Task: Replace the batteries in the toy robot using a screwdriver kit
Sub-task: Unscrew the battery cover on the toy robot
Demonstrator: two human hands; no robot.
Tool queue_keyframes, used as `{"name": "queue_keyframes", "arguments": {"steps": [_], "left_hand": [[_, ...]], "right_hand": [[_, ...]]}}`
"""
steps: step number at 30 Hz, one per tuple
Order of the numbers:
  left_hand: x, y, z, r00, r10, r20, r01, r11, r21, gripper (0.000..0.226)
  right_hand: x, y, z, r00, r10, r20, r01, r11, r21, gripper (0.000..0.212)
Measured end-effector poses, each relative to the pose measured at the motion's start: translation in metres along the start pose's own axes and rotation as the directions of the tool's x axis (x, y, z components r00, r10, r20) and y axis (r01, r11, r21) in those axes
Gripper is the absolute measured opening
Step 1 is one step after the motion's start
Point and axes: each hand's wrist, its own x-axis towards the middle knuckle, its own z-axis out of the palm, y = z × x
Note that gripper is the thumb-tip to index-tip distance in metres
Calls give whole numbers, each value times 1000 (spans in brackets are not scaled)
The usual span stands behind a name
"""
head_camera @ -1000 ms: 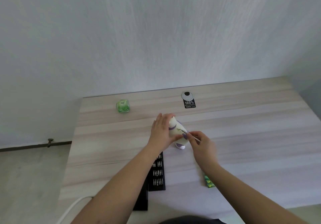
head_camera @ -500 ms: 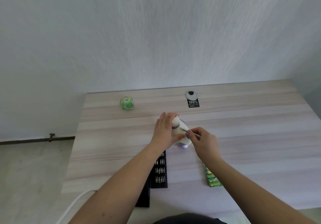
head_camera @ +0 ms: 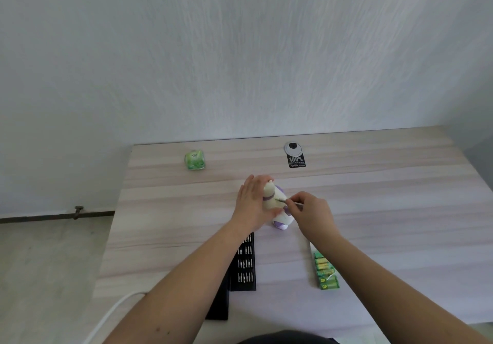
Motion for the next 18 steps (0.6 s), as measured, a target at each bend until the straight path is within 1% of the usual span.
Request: {"name": "queue_keyframes", "arguments": {"steps": [3,7,8,11,13,16,18], "left_hand": [[-1,-4,2,1000,4,-8,-4,1000,-21,70],[-2,-5,2,1000,17,1,-17,1000,-27,71],[-1,-6,2,1000,23,-2,-23,999,-26,71],[1,-8,3,999,41,-13,-41,999,-25,71],[1,-9,3,999,46,-14,-46,999,-12,72],[1,-11,4,999,37,4,-37,999,1,75],[1,-12,5,999,38,6,-38,999,10,77]], "right_hand": [[10,-10,-8,997,-39,62,51,980,-194,14],[21,-28,-18,980,-130,149,182,888,-422,16],[25,-32,-19,969,-160,190,234,843,-484,18],[34,-46,-20,920,-199,338,382,651,-656,24],[39,-51,-21,888,-222,403,455,553,-698,26],[42,-56,-22,843,-264,469,538,407,-738,19],[43,-59,-21,829,-274,487,558,348,-754,19]]}}
